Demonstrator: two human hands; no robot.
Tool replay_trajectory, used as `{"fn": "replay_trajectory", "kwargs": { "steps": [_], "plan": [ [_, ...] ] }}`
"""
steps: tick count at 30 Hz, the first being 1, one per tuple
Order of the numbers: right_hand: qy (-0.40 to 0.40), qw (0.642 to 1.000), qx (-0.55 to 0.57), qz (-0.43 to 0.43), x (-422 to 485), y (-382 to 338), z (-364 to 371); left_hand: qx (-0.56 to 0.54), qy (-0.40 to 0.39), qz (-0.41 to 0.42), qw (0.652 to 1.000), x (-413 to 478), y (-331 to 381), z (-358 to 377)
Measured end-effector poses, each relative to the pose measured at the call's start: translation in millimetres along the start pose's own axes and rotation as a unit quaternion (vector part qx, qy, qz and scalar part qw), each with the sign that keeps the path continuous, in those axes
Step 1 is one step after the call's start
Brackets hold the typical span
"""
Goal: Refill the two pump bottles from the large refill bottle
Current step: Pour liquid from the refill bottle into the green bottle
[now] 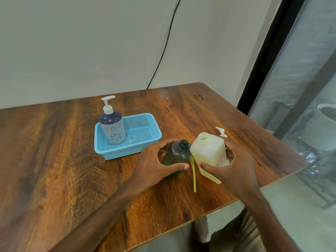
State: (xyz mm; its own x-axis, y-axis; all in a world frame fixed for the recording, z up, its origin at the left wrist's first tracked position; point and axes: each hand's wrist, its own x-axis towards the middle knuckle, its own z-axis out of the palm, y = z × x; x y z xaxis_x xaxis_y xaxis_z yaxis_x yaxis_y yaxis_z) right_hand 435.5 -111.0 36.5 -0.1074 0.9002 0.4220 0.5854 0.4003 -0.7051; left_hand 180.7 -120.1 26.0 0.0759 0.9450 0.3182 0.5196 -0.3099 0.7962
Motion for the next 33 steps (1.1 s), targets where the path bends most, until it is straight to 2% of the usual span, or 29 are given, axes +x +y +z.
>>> {"fn": "replay_trajectory", "kwargs": {
  "steps": [11,33],
  "plan": [
    [-0.043,0.995,-0.076,-0.038,9.9,9.2,-15.3,0.006,0.019,0.023,1.0,-5.7,12.8,-9.6],
    [-0.087,0.988,-0.118,-0.052,12.9,-1.8,-18.0,0.047,-0.036,0.017,0.998,-10.6,12.2,-24.1]
  ]
}}
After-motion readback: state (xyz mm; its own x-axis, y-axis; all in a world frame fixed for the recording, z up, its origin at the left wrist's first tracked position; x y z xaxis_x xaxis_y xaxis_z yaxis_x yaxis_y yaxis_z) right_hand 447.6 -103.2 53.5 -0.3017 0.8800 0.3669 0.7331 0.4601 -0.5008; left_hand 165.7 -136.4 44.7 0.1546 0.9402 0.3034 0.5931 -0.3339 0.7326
